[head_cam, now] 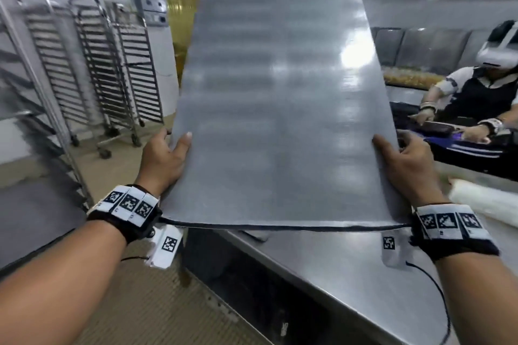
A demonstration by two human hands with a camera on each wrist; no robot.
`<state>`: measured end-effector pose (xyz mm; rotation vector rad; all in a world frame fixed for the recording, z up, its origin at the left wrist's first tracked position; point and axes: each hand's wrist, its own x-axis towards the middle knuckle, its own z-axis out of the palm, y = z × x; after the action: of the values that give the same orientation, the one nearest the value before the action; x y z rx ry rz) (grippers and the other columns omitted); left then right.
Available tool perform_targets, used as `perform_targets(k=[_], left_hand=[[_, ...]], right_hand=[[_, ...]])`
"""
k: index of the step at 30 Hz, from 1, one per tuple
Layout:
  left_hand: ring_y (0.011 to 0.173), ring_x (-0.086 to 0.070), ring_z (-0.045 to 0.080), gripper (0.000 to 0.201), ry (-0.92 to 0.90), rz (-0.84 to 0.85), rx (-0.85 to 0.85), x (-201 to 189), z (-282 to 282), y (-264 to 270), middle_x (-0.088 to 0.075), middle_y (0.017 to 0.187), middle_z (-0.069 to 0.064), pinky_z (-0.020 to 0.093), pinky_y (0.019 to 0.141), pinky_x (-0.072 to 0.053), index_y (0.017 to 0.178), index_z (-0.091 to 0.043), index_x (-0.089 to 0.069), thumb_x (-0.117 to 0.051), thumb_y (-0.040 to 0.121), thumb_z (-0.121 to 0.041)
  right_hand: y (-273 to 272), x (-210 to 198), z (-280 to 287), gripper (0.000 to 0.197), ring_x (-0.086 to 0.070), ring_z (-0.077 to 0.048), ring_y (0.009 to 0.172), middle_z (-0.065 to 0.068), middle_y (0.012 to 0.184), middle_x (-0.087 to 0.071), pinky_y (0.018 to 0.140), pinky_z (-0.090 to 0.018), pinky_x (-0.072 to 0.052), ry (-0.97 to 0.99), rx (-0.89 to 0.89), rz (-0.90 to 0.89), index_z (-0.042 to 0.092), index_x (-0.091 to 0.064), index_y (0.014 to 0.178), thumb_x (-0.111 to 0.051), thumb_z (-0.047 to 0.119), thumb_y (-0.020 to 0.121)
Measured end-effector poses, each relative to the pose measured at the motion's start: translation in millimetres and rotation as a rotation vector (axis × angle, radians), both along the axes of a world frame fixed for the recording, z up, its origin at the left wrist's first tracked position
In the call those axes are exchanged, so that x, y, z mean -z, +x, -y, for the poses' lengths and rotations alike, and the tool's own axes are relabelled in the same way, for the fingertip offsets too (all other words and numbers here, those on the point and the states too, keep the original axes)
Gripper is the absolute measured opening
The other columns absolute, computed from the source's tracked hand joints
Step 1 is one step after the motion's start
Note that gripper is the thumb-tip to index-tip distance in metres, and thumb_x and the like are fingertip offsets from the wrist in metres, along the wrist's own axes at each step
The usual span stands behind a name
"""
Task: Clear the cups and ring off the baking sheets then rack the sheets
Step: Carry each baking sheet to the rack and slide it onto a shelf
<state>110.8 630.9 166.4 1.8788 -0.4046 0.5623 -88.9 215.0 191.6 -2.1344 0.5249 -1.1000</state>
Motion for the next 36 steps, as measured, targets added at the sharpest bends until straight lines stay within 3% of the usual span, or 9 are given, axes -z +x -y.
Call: perform_targets(k=[4,8,15,18,21,25,28,33,36], left_hand=[[0.095,-0.068,0.021,0.031,-0.037,0.04,-0.113,-12.4,-65.0,38.1,-0.071,0.1,-0.003,0.038,0.086,-0.053,0.096,-0.028,-0.062,-0.065,0.085,-0.056],[0.093,-0.062,0.019,0.032,-0.003,0.054,-0.277,-13.8,-128.5,60.0,-0.065,0.1,-0.003,0.025,0.079,-0.041,0.112,-0.011,-0.065,-0.068,0.093,-0.037],[0.093,-0.066,0.024,0.032,0.022,0.013,-0.521,0.6,-238.9,71.7,-0.07,0.099,0.002,0.039,0.081,-0.051,0.1,-0.024,-0.061,-0.068,0.087,-0.051],[0.095,-0.06,0.018,0.026,0.048,-0.033,-0.636,5.6,-267.6,58.1,-0.065,0.099,0.0,0.031,0.083,-0.043,0.105,-0.017,-0.063,-0.068,0.092,-0.038],[0.101,-0.063,0.023,0.047,0.059,-0.116,-0.734,20.8,-297.6,47.3,-0.068,0.11,0.003,0.036,0.089,-0.048,0.116,-0.009,-0.063,-0.065,0.091,-0.049],[0.112,-0.06,0.02,0.044,0.051,-0.175,-0.847,39.4,-318.1,24.1,-0.067,0.119,0.005,0.031,0.093,-0.042,0.124,-0.005,-0.062,-0.066,0.094,-0.037],[0.123,-0.058,0.032,0.052,0.086,-0.241,-0.956,57.2,-323.1,7.5,-0.064,0.131,0.015,0.035,0.098,-0.042,0.13,-0.001,-0.059,-0.067,0.093,-0.037],[0.108,-0.063,0.036,0.061,0.054,-0.403,-1.049,93.2,-327.1,-15.5,-0.068,0.116,0.017,0.039,0.087,-0.048,0.112,-0.005,-0.062,-0.064,0.086,-0.06],[0.109,-0.063,0.036,0.059,0.038,-0.49,-1.084,111.7,-321.0,-27.2,-0.068,0.119,0.018,0.042,0.092,-0.051,0.117,-0.004,-0.062,-0.067,0.088,-0.055]], right_hand=[[86.8,-16.5,-45.8,0.039,-0.066,-0.025,0.095,-0.003,0.101,-0.071,0.086,-0.04,-0.052,-0.051,-0.09,0.049,0.017,-0.067,0.107,-0.068,0.051,0.087],[165.2,-18.1,-101.3,0.038,-0.058,-0.021,0.089,-0.001,0.093,-0.062,0.074,-0.026,-0.036,-0.045,-0.207,0.018,0.01,-0.067,0.108,-0.067,0.044,0.091],[278.1,-6.4,-192.0,0.046,-0.066,-0.027,0.095,-0.01,0.101,-0.072,0.076,-0.031,-0.043,-0.002,-0.44,-0.032,0.015,-0.067,0.114,-0.066,0.053,0.089],[319.8,3.0,-230.2,0.044,-0.067,-0.026,0.092,-0.006,0.098,-0.073,0.078,-0.035,-0.05,0.01,-0.541,-0.068,0.019,-0.068,0.108,-0.065,0.057,0.085],[351.9,12.6,-268.3,0.043,-0.066,-0.023,0.087,0.0,0.092,-0.07,0.078,-0.036,-0.051,0.04,-0.672,-0.111,0.017,-0.067,0.108,-0.066,0.055,0.086],[382.5,29.6,-312.9,0.034,-0.058,-0.02,0.085,0.0,0.092,-0.062,0.075,-0.029,-0.041,0.04,-0.852,-0.185,0.014,-0.063,0.111,-0.065,0.043,0.093],[409.9,51.3,-338.0,0.033,-0.064,-0.021,0.083,0.0,0.088,-0.067,0.067,-0.029,-0.042,0.05,-0.962,-0.243,0.013,-0.065,0.101,-0.066,0.045,0.092],[433.2,80.1,-358.5,0.024,-0.055,-0.016,0.074,0.008,0.076,-0.058,0.071,-0.029,-0.038,0.014,-1.084,-0.381,0.015,-0.058,0.09,-0.066,0.037,0.094],[443.5,100.2,-360.5,0.028,-0.058,-0.024,0.078,0.004,0.074,-0.06,0.071,-0.031,-0.04,-0.04,-1.127,-0.455,0.014,-0.058,0.083,-0.066,0.039,0.093]])
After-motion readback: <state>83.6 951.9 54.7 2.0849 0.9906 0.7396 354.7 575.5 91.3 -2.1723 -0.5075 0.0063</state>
